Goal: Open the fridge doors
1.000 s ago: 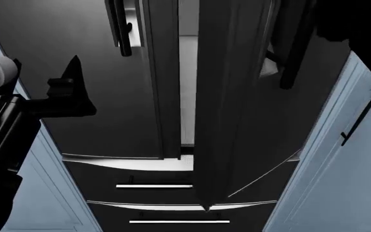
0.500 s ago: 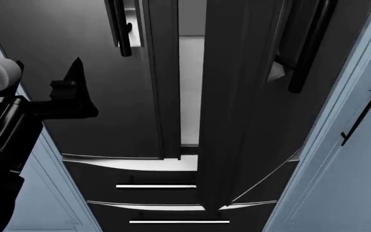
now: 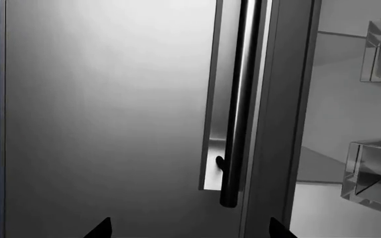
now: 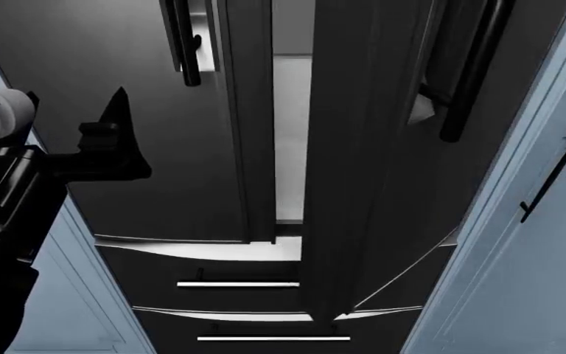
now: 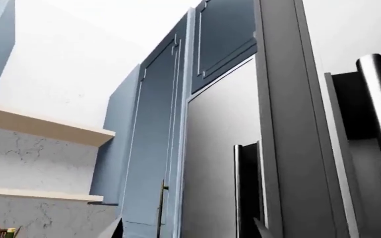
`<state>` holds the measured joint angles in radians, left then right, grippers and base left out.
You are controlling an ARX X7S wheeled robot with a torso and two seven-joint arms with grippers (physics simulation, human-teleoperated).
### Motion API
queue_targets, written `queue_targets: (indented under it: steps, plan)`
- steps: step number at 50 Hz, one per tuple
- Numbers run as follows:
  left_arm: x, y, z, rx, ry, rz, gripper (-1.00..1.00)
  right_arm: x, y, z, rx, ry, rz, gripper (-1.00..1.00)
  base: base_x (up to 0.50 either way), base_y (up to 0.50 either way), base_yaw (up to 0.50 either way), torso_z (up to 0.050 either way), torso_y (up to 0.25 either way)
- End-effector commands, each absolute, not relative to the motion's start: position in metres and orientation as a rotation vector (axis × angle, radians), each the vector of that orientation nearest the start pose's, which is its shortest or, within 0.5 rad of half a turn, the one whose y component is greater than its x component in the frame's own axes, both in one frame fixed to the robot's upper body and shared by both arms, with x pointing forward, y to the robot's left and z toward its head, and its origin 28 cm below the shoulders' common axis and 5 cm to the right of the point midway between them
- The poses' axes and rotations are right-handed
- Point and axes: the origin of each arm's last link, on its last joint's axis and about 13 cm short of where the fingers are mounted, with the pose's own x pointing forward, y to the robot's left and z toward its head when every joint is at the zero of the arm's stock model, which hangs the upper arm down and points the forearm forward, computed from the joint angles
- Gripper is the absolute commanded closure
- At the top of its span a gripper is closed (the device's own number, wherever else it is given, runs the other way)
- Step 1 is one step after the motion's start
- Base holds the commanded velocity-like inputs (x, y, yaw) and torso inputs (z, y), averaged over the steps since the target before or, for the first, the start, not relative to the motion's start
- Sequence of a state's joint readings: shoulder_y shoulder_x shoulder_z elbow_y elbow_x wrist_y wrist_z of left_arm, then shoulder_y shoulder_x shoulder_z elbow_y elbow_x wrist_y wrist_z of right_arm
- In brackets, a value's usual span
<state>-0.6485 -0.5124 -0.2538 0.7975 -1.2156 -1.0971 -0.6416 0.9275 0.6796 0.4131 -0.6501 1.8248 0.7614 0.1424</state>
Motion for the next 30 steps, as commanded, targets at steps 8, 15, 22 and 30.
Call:
queue_targets:
  steps: [8,15,22,30]
  plan:
    - [0.203,0.252,0.257,-0.101,-0.254,-0.073,-1.00,0.172,-0.154,0.364,0.258,-0.547,1.033,-1.00,0.00,0.00,0.00,0.000,0.000]
    - [0.203,0.252,0.257,-0.101,-0.253,-0.074,-1.00,0.167,-0.146,0.371,0.235,-0.552,1.116,-1.00,0.00,0.00,0.00,0.000,0.000]
    - [0.201,0.253,0.256,-0.101,-0.253,-0.074,-1.00,0.169,-0.137,0.379,0.192,-0.520,1.138,-1.00,0.00,0.00,0.00,0.000,0.000]
    - [0.201,0.253,0.256,-0.102,-0.253,-0.075,-1.00,0.184,-0.124,0.388,0.137,-0.405,1.053,-1.00,0.00,0.00,0.00,0.000,0.000]
